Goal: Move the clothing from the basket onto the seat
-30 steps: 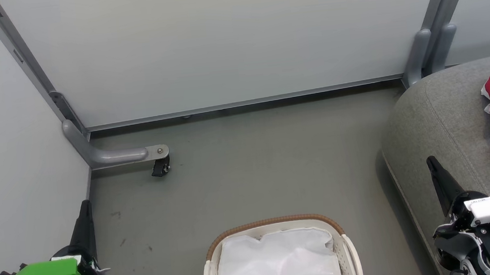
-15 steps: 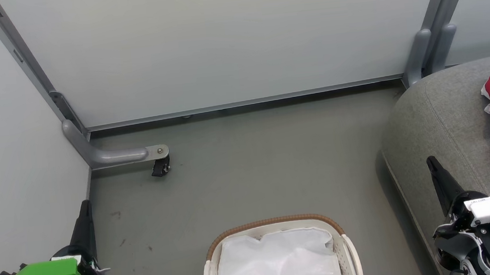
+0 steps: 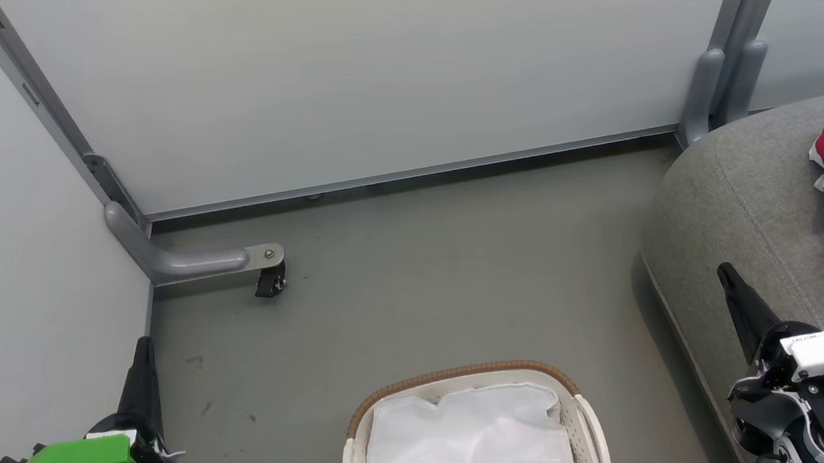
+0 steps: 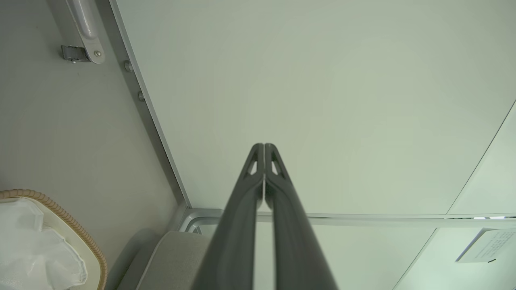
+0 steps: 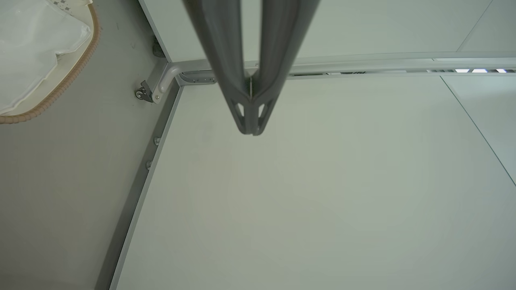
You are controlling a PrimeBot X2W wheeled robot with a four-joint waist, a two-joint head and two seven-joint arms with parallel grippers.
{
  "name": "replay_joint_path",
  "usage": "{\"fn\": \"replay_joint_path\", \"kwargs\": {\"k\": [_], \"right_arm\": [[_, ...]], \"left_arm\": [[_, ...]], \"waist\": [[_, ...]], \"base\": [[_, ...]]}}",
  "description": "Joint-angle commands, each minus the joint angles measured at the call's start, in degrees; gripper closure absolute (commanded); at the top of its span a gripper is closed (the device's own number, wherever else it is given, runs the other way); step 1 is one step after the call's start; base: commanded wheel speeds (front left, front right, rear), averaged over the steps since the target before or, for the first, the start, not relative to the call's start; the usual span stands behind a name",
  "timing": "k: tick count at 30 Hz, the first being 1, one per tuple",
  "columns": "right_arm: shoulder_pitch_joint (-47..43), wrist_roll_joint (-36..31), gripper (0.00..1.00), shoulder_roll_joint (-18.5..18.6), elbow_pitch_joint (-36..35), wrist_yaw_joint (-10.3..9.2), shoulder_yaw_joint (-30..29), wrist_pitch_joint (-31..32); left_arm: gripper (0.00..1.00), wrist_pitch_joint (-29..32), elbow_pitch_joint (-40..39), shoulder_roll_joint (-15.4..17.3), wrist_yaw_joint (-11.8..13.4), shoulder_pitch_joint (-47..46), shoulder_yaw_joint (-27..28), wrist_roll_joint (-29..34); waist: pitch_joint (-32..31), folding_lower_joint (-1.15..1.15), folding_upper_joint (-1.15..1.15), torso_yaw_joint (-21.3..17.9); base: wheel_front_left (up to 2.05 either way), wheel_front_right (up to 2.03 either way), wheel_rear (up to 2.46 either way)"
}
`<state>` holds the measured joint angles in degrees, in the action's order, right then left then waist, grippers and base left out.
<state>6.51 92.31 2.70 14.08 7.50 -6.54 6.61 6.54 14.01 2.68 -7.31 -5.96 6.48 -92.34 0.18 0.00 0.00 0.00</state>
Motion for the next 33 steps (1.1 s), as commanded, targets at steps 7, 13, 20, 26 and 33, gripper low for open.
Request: {"fn": "replay_joint_path", "kwargs": {"k": [7,13,20,26,33], "right_arm": [[-0.6,0.2,1.0,0.34,-0.22,-0.02,-0.07,0.08],[-0.6,0.2,1.0,0.34,-0.21,-0.02,-0.07,0.08],[-0.6,0.2,1.0,0.34,-0.21,-0.02,-0.07,0.07],[-0.6,0.2,1.0,0.34,-0.21,-0.02,-0.07,0.07],[-0.6,0.2,1.0,0.34,-0.21,-0.02,-0.07,0.07]], "left_arm": [[1.0,0.19,-0.02,0.38,-0.33,-0.55,0.12,-0.16],[1.0,0.19,-0.04,0.38,-0.33,-0.55,0.12,-0.16],[1.0,0.19,-0.02,0.38,-0.33,-0.55,0.12,-0.16],[1.0,0.19,-0.05,0.38,-0.33,-0.55,0.12,-0.16],[1.0,0.18,-0.04,0.38,-0.33,-0.55,0.12,-0.16]], "waist": [[0.0,0.0,0.0,0.0],[0.0,0.0,0.0,0.0],[0.0,0.0,0.0,0.0],[0.0,0.0,0.0,0.0],[0.0,0.0,0.0,0.0]], "base": [[0.0,0.0,0.0],[0.0,0.0,0.0],[0.0,0.0,0.0],[0.0,0.0,0.0],[0.0,0.0,0.0]]}}
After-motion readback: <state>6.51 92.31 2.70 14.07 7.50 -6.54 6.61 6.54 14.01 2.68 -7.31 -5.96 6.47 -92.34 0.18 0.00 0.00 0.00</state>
